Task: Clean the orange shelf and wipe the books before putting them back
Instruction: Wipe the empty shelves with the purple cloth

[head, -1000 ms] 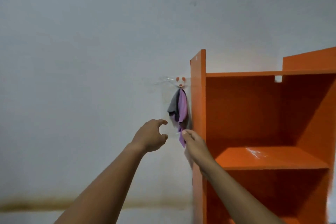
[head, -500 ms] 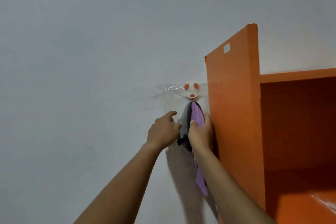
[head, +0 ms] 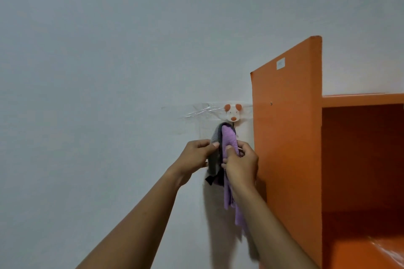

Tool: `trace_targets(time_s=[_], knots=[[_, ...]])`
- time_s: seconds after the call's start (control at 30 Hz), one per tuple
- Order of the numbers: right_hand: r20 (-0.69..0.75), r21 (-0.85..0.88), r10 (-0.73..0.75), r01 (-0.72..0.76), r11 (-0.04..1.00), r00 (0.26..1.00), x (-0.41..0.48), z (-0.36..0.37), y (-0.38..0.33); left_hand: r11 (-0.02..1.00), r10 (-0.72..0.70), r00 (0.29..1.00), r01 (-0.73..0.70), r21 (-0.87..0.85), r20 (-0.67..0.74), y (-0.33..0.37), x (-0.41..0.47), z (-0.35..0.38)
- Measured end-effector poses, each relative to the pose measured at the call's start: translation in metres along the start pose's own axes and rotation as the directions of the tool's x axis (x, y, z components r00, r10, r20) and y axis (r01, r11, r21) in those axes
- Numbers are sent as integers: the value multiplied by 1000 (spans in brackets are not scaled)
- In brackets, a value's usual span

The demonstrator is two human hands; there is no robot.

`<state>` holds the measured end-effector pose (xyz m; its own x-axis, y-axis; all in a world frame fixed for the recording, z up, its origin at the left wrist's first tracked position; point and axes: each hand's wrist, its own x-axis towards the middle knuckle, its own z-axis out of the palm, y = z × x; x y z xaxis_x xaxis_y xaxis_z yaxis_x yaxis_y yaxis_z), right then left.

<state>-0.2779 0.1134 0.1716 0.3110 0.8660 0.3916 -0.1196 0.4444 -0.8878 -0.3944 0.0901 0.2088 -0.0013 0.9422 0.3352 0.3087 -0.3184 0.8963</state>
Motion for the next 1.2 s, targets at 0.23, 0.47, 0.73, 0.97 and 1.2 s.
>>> trace_targets(time_s=[0.23, 0.47, 0.73, 0.97, 1.2], knots=[[220, -128, 59, -31, 991, 974, -97, -71, -31, 976, -190, 970, 170, -136, -150, 16, -105, -6], [135, -208, 140, -110, 972, 981, -171, -188, -54, 925, -294, 955, 271, -265, -47, 64, -225, 42], [428, 183, 141, -238, 954, 893, -243, -273, -74, 929, -195, 977, 212, -303, 85, 115, -265, 154], [230, 121, 317, -350, 929, 920, -213, -343, -77, 992, -104, 994, 106, 70, -33, 96, -235, 217], [-89, -139, 169, -180, 974, 982, -90, -427, -67, 879, -133, 989, 85, 468, 69, 40, -186, 326]])
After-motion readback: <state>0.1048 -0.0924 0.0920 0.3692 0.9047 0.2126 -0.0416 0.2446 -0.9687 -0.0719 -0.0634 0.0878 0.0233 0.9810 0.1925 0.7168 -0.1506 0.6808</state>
